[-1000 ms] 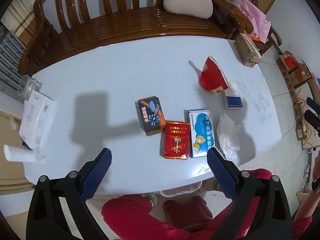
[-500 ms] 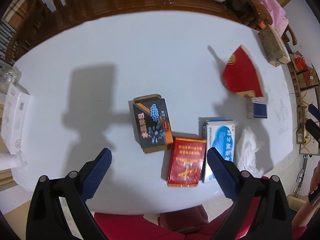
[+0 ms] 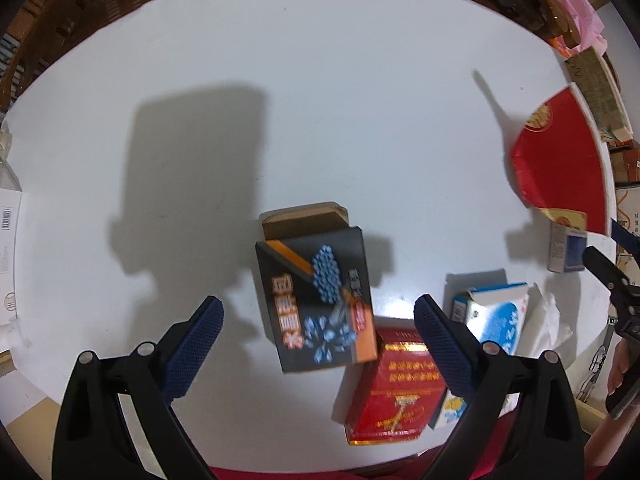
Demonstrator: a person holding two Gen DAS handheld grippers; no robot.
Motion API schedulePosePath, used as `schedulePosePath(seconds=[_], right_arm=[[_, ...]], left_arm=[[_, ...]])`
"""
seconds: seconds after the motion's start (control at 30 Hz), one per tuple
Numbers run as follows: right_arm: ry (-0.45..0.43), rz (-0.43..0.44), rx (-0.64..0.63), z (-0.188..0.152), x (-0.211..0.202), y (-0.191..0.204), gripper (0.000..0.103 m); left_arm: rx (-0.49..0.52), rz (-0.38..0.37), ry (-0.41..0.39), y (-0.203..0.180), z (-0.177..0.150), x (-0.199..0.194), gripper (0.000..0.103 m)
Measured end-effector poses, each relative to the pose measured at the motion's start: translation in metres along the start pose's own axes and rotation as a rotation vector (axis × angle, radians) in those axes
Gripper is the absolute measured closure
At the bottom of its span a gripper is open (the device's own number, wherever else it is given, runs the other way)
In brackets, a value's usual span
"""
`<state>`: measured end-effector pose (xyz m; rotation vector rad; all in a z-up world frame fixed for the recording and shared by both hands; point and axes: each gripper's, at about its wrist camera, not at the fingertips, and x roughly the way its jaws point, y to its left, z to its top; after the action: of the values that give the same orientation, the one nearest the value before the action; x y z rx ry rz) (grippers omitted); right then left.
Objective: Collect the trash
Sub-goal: 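Grasp the black box with the left tool while the right tool grasps the blue-white medicine box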
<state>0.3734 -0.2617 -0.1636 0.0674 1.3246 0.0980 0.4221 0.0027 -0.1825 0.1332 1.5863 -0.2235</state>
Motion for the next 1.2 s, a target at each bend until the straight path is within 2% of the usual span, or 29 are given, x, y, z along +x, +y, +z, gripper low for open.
schedulePosePath(seconds=[0.23,0.43,0.53,0.63,0.77,0.8,1.07,1.2], right_arm=[[0.038,-0.021,0.002,0.006,0.03,0.002,0.012],[0.017,-0.099,-0.051,0.007,0.037,0.016,0.011],[0.003,-0.108,-0.054,0.006,0.04,0.018,0.011],[-0.011,-0.111,-0.048,0.004,0.039,0.016,0.015],[-0.031,-0.116,-0.033,0.001,0.033,0.013,0.036],[-0.03,-0.115,-0.027,0.001,0.031,0.012,0.038],[-0.028,-0.123,-0.02,0.001,0.022,0.009,0.039],[-0.052,-0.133,-0.017,-0.004,0.009,0.004,0.039]], left_arm=[[-0.021,0.004,0.009,0.008,0.008,0.016,0.01],[-0.005,0.043,-0.014,0.009,0.01,0.022,0.01],[0.007,0.058,-0.032,0.006,0.009,0.021,0.012],[0.022,0.058,-0.059,0.0,0.008,0.017,0.022],[0.036,0.057,-0.068,-0.008,0.006,0.011,0.044],[0.036,0.058,-0.068,-0.011,0.005,0.01,0.049],[0.006,0.066,-0.089,-0.02,0.004,0.006,0.05],[-0.011,0.064,-0.123,-0.006,0.0,-0.003,0.05]])
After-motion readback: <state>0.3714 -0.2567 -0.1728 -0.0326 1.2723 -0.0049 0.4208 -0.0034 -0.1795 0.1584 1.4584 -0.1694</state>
